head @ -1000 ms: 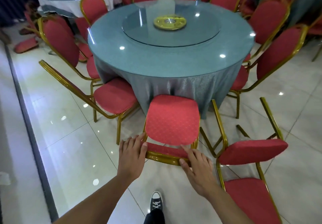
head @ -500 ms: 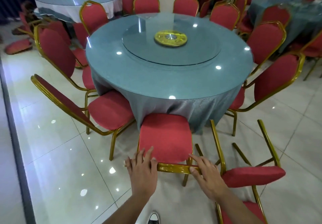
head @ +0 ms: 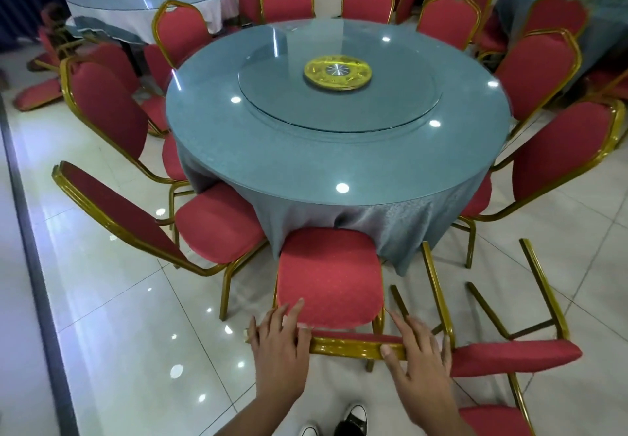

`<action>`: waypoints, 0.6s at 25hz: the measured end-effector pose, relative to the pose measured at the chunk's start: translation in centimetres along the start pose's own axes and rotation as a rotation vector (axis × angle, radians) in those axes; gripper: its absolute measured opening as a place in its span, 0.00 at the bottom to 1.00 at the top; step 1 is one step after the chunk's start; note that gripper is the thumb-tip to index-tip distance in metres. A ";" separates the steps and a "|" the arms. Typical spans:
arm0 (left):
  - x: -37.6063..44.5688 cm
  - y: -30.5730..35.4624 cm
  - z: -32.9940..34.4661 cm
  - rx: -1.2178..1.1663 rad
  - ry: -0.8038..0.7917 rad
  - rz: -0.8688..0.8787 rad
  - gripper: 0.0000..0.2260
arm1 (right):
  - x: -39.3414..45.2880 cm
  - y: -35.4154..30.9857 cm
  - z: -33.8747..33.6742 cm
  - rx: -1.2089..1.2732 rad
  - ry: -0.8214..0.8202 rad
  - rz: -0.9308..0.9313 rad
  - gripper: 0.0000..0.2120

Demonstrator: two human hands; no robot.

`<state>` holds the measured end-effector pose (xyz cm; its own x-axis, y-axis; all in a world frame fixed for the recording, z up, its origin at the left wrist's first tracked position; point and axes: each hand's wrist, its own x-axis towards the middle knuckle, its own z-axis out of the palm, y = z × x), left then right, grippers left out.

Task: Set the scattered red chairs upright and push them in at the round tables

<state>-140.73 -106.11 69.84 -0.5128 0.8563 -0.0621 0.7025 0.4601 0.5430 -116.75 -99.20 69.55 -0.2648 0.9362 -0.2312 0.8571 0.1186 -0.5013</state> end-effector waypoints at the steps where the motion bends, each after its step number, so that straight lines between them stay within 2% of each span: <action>1: 0.2 -0.1 0.2 -0.018 0.016 0.004 0.25 | 0.1 -0.2 0.4 0.012 0.019 0.023 0.36; 7: 2.9 -1.0 0.2 -0.018 0.088 -0.008 0.25 | 2.7 -1.9 0.3 0.058 -0.052 0.003 0.42; 11: 7.3 -1.6 -0.5 -0.016 0.135 0.028 0.23 | 6.2 -3.5 0.1 0.114 -0.101 -0.060 0.37; 15: 9.6 -1.9 -0.9 -0.018 0.134 0.033 0.23 | 8.0 -4.5 0.0 0.094 -0.121 -0.062 0.39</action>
<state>-147.42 -98.96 68.95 -0.5521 0.8310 0.0680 0.7116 0.4271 0.5579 -122.73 -92.22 69.94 -0.3723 0.8806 -0.2931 0.7939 0.1386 -0.5921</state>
